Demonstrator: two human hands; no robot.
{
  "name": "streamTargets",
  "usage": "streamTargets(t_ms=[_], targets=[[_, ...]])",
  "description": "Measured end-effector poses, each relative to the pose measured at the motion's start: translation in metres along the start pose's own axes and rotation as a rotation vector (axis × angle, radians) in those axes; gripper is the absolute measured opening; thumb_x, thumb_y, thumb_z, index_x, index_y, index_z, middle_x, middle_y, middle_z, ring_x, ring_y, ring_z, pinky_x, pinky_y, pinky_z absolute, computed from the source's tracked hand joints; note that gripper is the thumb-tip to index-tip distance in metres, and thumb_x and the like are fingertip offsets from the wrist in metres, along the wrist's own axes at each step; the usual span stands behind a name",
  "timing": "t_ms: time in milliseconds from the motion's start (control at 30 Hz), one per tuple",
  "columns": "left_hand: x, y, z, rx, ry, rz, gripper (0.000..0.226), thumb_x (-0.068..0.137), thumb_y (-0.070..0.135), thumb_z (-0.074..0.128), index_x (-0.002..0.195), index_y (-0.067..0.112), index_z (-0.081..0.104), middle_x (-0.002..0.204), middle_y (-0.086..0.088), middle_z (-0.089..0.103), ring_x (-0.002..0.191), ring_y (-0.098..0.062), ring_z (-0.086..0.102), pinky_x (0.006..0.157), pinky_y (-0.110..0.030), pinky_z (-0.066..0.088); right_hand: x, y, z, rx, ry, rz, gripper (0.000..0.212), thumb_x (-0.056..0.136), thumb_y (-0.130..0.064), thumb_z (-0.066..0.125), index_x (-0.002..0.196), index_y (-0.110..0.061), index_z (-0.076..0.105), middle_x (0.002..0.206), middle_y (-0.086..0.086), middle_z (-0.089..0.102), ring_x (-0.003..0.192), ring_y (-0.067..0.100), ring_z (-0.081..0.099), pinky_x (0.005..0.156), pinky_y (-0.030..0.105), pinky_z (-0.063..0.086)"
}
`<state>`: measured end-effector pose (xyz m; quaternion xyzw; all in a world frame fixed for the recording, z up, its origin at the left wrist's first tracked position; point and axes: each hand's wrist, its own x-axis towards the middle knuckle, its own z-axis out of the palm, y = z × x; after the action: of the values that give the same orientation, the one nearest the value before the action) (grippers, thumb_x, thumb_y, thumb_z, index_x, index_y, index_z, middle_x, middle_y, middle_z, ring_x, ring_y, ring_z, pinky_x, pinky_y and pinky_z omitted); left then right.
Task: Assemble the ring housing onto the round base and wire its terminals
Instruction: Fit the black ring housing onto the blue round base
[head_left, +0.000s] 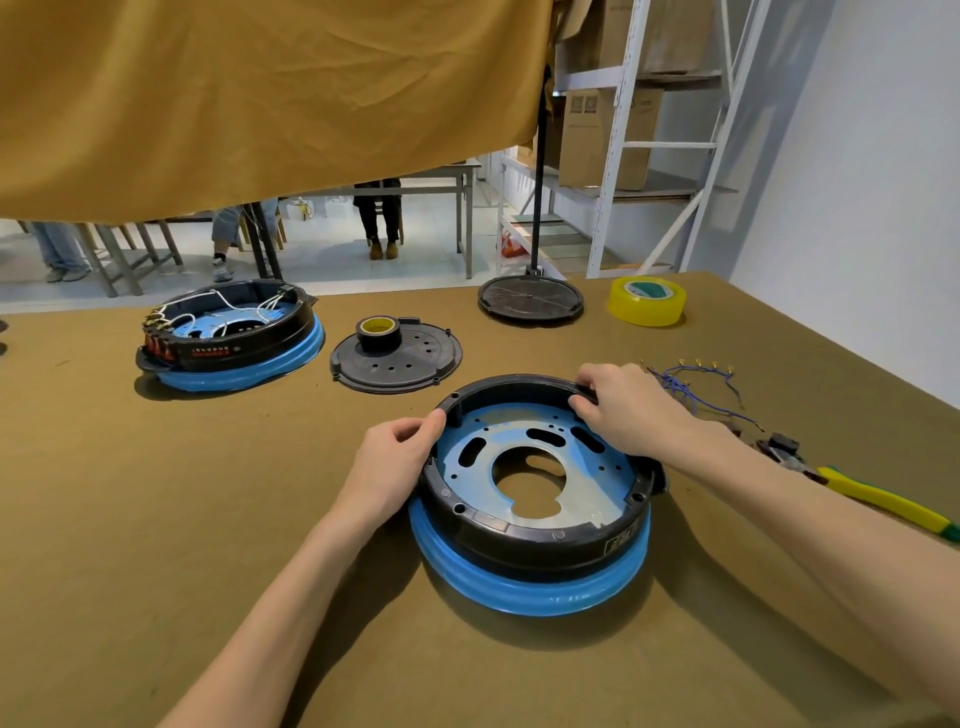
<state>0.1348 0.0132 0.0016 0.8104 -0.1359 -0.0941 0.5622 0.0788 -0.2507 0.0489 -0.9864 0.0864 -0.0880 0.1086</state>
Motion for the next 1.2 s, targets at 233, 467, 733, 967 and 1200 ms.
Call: streamTargets(t_ms=[233, 467, 733, 967, 1200], targets=[[-0.008, 0.008, -0.008, 0.229, 0.151, 0.108, 0.056, 0.097, 0.056, 0.059, 0.141, 0.022, 0.056, 0.137, 0.003, 0.056, 0.123, -0.015, 0.055, 0.102, -0.046, 0.054, -0.007, -0.004, 0.002, 0.008, -0.061, 0.059, 0.020, 0.108, -0.035, 0.042, 0.114, -0.018, 0.051, 0.086, 0.008, 0.062, 0.075, 0.028, 0.062, 0.062, 0.038, 0.047], [0.003, 0.021, -0.011, 0.441, -0.115, -0.184, 0.065, 0.095, 0.062, 0.059, 0.131, 0.008, 0.061, 0.125, -0.013, 0.069, 0.098, -0.020, 0.065, 0.083, -0.036, 0.053, -0.006, -0.008, 0.003, 0.009, -0.150, 0.115, 0.018, 0.105, -0.031, 0.049, 0.118, -0.020, 0.050, 0.097, 0.009, 0.063, 0.085, 0.032, 0.063, 0.066, 0.036, 0.049], [0.001, 0.021, -0.023, 0.271, -0.210, -0.226, 0.087, 0.078, 0.091, 0.048, 0.123, 0.017, 0.061, 0.119, 0.007, 0.062, 0.106, -0.014, 0.058, 0.096, -0.032, 0.039, -0.014, -0.008, 0.004, 0.097, -0.122, 0.113, 0.011, 0.104, -0.025, 0.055, 0.111, -0.017, 0.056, 0.092, 0.006, 0.065, 0.081, 0.027, 0.063, 0.064, 0.035, 0.048], [0.003, 0.032, -0.031, 0.286, -0.277, -0.011, 0.026, 0.105, 0.049, 0.049, 0.111, 0.035, 0.070, 0.111, 0.013, 0.072, 0.107, -0.003, 0.065, 0.081, -0.018, 0.047, -0.018, -0.016, -0.001, 0.081, -0.126, 0.058, 0.012, 0.102, -0.030, 0.058, 0.105, -0.019, 0.061, 0.083, 0.002, 0.064, 0.073, 0.022, 0.062, 0.055, 0.030, 0.043], [-0.008, 0.033, -0.041, 0.374, -0.127, 0.161, 0.022, 0.103, 0.034, 0.057, 0.098, 0.029, 0.077, 0.095, 0.015, 0.074, 0.089, 0.003, 0.067, 0.071, -0.011, 0.050, -0.019, -0.020, -0.015, 0.176, -0.090, 0.008, 0.012, 0.098, -0.031, 0.064, 0.090, -0.023, 0.068, 0.070, 0.002, 0.065, 0.062, 0.021, 0.059, 0.049, 0.030, 0.038]])
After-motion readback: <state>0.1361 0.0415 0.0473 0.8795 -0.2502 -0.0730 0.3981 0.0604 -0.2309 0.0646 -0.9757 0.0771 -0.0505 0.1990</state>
